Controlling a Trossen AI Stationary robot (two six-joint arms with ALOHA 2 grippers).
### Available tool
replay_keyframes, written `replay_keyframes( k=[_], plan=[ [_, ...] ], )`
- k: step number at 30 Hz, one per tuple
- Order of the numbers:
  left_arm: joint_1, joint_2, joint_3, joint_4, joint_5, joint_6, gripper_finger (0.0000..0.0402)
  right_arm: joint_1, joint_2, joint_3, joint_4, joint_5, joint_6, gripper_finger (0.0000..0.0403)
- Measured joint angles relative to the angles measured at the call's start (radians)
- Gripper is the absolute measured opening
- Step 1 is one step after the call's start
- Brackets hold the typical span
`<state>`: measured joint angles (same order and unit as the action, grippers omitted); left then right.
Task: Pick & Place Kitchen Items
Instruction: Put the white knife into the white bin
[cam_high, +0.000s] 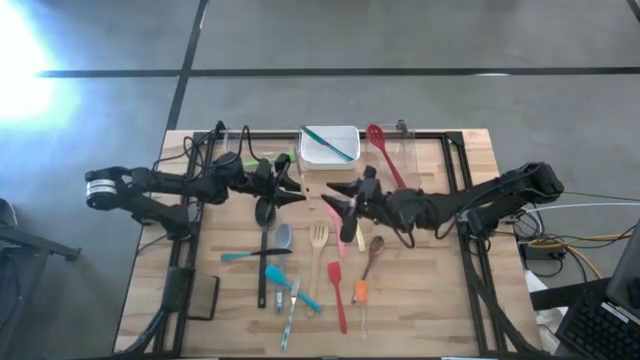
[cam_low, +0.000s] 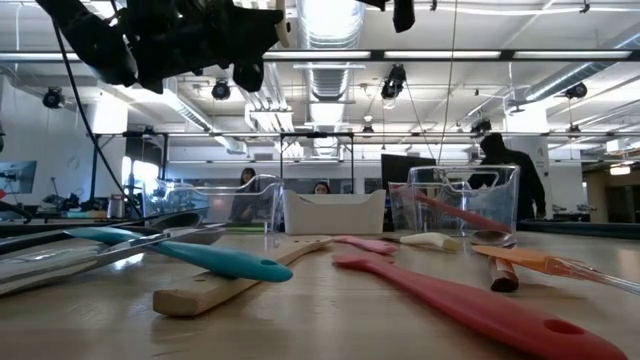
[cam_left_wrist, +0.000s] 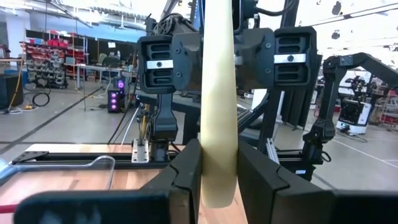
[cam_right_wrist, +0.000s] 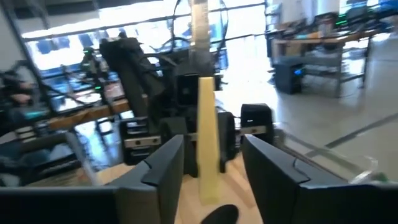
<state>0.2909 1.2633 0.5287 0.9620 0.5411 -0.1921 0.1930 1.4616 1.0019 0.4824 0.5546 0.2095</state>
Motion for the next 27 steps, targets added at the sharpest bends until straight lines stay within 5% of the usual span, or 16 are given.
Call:
replay_keyframes(
  k=[7, 21, 27],
  plan=[
    [0.0, 0.017, 0.016, -0.011, -0.001, 0.001, 0.0079, -0.035, 0.048, 0.018, 0.011, -0.063, 0.001, 0.018],
    [-0.003, 0.017, 0.032, -0.053, 0.026, -0.002, 0.0079, -0.108, 0.22, 0.204, -0.06, -0.115, -0.048, 0.0148],
    [-0.003, 0.017, 0.032, -0.069, 0.023, -0.003, 0.0079, -0.119, 0.227, 0.24, -0.135, -0.121, -0.024, 0.0089]
  ],
)
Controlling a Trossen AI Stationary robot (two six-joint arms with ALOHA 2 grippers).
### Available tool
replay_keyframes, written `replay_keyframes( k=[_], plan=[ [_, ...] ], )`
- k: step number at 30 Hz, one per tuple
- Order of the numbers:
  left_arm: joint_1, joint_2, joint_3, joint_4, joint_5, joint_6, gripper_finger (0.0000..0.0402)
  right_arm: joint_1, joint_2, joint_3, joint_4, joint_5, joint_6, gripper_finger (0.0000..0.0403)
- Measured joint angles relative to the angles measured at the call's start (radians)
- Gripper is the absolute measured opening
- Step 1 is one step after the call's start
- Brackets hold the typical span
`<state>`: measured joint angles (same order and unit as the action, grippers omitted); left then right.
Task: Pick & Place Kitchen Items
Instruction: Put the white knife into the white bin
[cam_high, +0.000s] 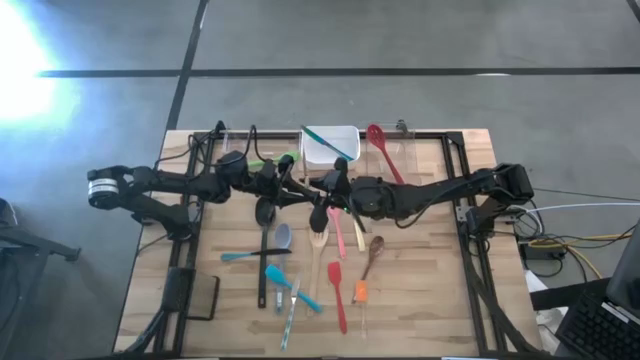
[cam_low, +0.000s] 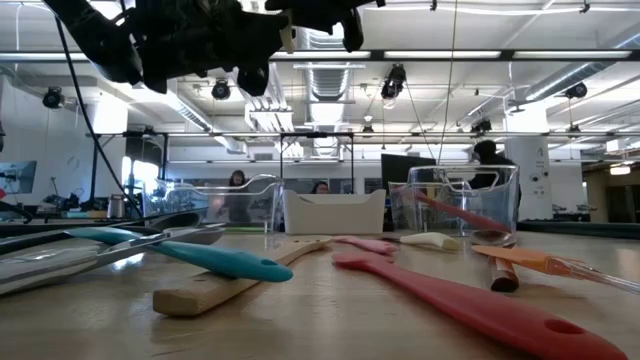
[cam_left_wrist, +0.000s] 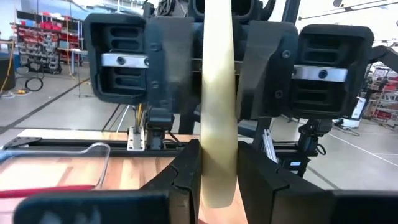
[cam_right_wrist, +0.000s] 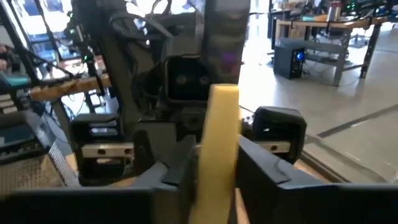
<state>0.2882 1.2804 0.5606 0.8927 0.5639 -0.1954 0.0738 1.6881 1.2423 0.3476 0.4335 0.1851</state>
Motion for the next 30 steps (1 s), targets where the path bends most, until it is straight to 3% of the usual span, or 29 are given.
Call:
replay_keyframes(
  k=[2, 13, 22, 25, 30],
  plan=[
    [0.0, 0.0, 0.0, -0.004, -0.001, 0.016, 0.0079, 0.0, -0.006, 0.0, -0.011, -0.003, 0.003, 0.0049],
    [-0.001, -0.001, 0.002, -0.029, -0.004, 0.015, 0.0084, 0.001, -0.016, 0.023, -0.093, -0.02, -0.001, 0.0049],
    [0.001, -0.009, 0.0, -0.125, -0.079, -0.039, 0.0273, -0.009, -0.086, 0.098, -0.369, 0.079, -0.055, 0.0049],
    [0.002, -0.011, 0.0, -0.126, -0.082, -0.031, 0.0301, -0.034, -0.115, 0.112, -0.465, 0.081, -0.033, 0.0049],
    [0.003, -0.018, -0.01, -0.146, -0.084, -0.024, 0.0302, -0.129, -0.145, 0.113, -0.6, 0.038, 0.027, 0.0049]
  ],
)
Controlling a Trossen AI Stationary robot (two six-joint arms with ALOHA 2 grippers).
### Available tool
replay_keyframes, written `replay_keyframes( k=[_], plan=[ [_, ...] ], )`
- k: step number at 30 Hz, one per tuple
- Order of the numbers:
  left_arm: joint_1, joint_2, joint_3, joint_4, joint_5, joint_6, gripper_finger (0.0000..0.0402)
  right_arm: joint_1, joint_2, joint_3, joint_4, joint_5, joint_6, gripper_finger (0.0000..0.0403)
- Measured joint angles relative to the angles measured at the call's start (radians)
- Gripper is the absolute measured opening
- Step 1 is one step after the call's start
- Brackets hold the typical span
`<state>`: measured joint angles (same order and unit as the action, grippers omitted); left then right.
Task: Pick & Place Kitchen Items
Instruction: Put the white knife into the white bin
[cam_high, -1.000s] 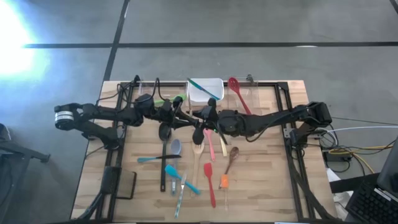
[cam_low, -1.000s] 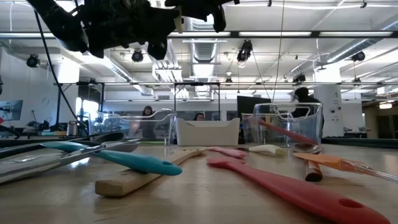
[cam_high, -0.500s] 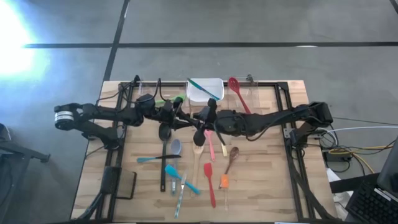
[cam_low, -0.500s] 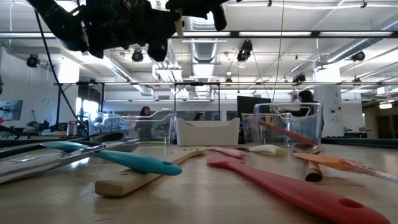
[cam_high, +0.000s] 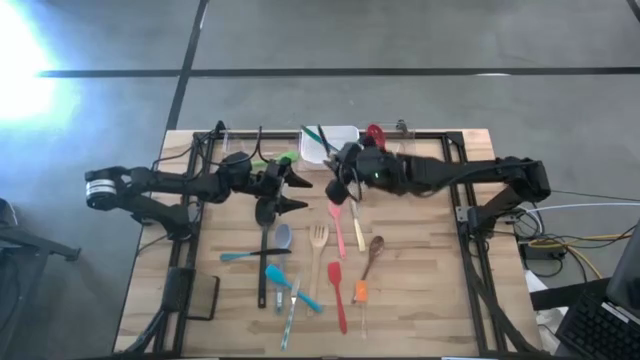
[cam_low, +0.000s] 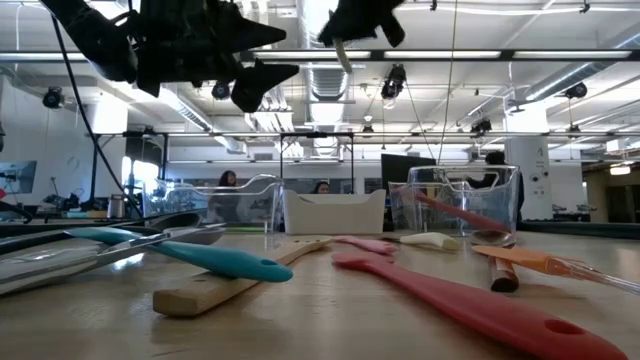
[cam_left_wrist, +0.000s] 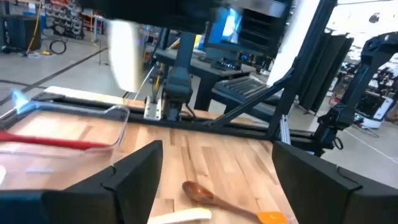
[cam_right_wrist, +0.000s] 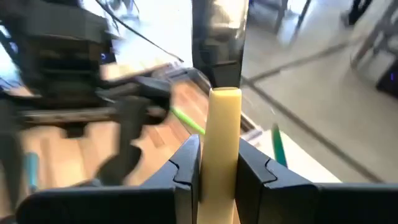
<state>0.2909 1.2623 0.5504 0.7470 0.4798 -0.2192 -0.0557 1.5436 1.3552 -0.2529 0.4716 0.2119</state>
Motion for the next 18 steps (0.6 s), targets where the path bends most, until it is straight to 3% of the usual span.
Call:
replay_keyframes(
  k=[9, 18],
  plan=[
    [-0.028, -0.041, -0.08, 0.042, -0.003, 0.007, 0.029, -0.234, 0.024, -0.002, -0.069, -0.216, 0.017, 0.0049],
    [-0.073, -0.079, -0.113, 0.115, -0.002, 0.051, 0.029, -0.376, 0.144, 0.06, -0.085, -0.343, 0.012, 0.0049]
  ],
)
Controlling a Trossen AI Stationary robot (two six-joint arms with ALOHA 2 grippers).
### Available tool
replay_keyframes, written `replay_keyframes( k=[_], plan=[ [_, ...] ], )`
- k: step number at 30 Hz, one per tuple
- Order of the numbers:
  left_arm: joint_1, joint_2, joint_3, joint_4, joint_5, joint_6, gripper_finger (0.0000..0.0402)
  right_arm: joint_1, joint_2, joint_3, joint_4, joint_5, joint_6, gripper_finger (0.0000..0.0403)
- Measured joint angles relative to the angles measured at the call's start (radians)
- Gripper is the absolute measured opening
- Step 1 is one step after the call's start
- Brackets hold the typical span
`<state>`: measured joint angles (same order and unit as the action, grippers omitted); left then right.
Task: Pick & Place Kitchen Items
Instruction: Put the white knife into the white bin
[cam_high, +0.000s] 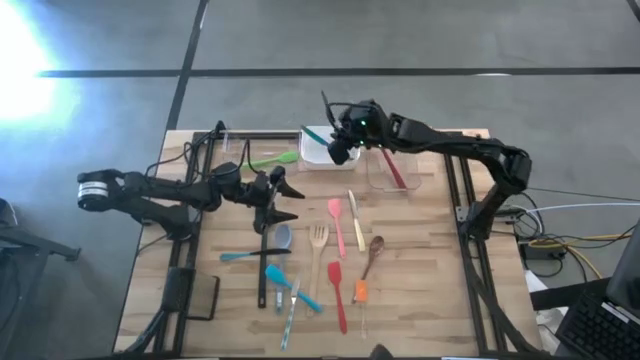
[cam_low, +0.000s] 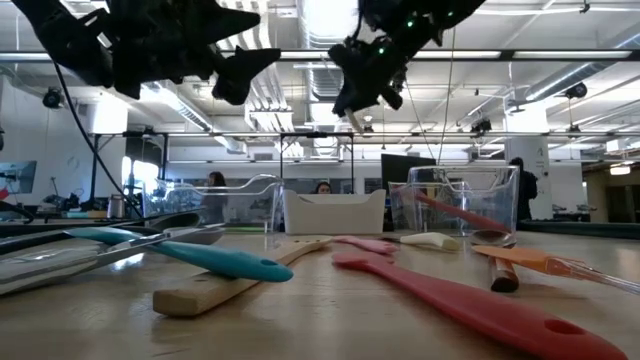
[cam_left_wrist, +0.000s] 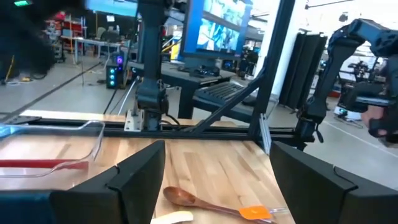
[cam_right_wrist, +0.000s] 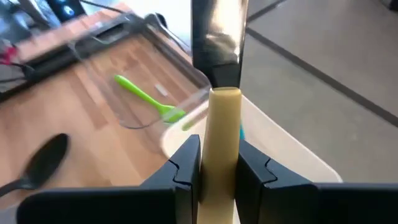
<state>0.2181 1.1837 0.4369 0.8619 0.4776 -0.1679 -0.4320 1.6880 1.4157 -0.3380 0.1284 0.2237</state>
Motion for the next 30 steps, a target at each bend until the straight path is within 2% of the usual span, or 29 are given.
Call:
replay_keyframes(
  k=[9, 13, 19, 24, 30],
  plan=[
    [0.0, -0.076, -0.001, -0.046, 0.003, 0.023, 0.029, -0.075, 0.27, 0.311, -0.293, -0.001, -0.086, 0.0049],
    [0.003, -0.164, -0.001, -0.177, -0.004, 0.07, 0.029, -0.096, 0.372, 0.411, -0.34, -0.045, -0.102, 0.0049],
    [0.003, -0.306, -0.002, -0.405, -0.082, 0.146, 0.029, -0.11, 0.484, 0.534, -0.419, -0.066, -0.131, 0.0049],
    [0.004, -0.369, -0.002, -0.509, -0.106, 0.155, 0.029, -0.136, 0.542, 0.574, -0.493, -0.059, -0.137, 0.0049],
    [0.004, -0.384, -0.017, -0.522, -0.113, 0.159, 0.029, -0.156, 0.563, 0.554, -0.49, -0.062, -0.124, 0.0049]
  ],
)
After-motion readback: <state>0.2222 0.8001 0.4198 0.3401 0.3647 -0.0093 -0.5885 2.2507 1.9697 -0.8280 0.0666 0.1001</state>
